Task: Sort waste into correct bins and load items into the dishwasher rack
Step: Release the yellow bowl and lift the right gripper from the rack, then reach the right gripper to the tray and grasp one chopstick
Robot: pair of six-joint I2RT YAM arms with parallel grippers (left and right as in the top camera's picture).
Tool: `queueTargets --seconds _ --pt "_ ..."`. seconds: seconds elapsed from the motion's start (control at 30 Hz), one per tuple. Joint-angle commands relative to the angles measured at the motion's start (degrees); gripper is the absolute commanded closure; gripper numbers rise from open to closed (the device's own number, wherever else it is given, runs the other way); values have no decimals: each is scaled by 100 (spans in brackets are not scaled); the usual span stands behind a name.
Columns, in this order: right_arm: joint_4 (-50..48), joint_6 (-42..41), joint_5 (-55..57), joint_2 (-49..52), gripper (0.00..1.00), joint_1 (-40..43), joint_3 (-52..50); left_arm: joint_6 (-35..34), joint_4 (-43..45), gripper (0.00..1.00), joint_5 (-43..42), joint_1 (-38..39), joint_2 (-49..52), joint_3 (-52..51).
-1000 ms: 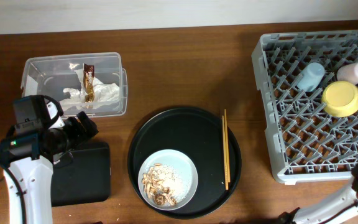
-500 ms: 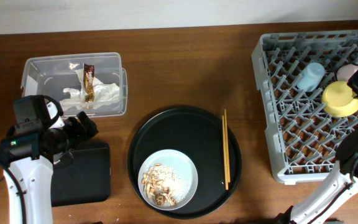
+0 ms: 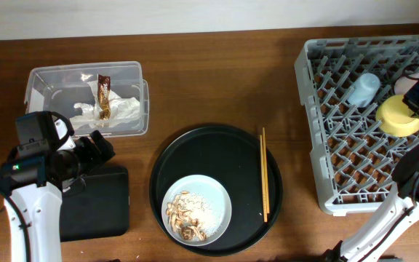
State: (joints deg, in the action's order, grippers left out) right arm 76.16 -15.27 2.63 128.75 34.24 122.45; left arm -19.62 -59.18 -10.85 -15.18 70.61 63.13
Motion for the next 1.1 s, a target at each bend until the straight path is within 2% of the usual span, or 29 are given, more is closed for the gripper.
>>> queueTargets --seconds 0.0,0.37,0.5,0.67,0.8,0.9,0.97,1.0,1.07 --pt "-15 -306 612 22 96 2 35 -70 -7 1 20 -26 -66 76" --pt "101 -153 664 33 96 0 33 -70 -7 1 20 -26 -66 76" --pt "251 -94 -55 -157 96 -2 37 -70 -7 0 20 -26 -66 76" --pt "612 186 -1064 -1060 96 -15 37 -70 -7 1 22 -26 -66 76" --pt "1095 946 -2345 -2070 96 -61 37 -70 -7 1 22 -26 -66 76" --pt "1552 1211 -2559 -2656 96 -334 37 -70 -7 1 22 -26 -66 76" --pt "2107 1484 -2601 -2951 96 -831 35 -70 -4 0 20 -26 -66 76" --pt "2120 1510 -2575 -3008 93 -1054 0 -70 -7 1 20 -26 -66 76" --pt "2103 1499 -2262 -3145 62 -1733 -308 -70 -4 1 20 -26 -66 76"
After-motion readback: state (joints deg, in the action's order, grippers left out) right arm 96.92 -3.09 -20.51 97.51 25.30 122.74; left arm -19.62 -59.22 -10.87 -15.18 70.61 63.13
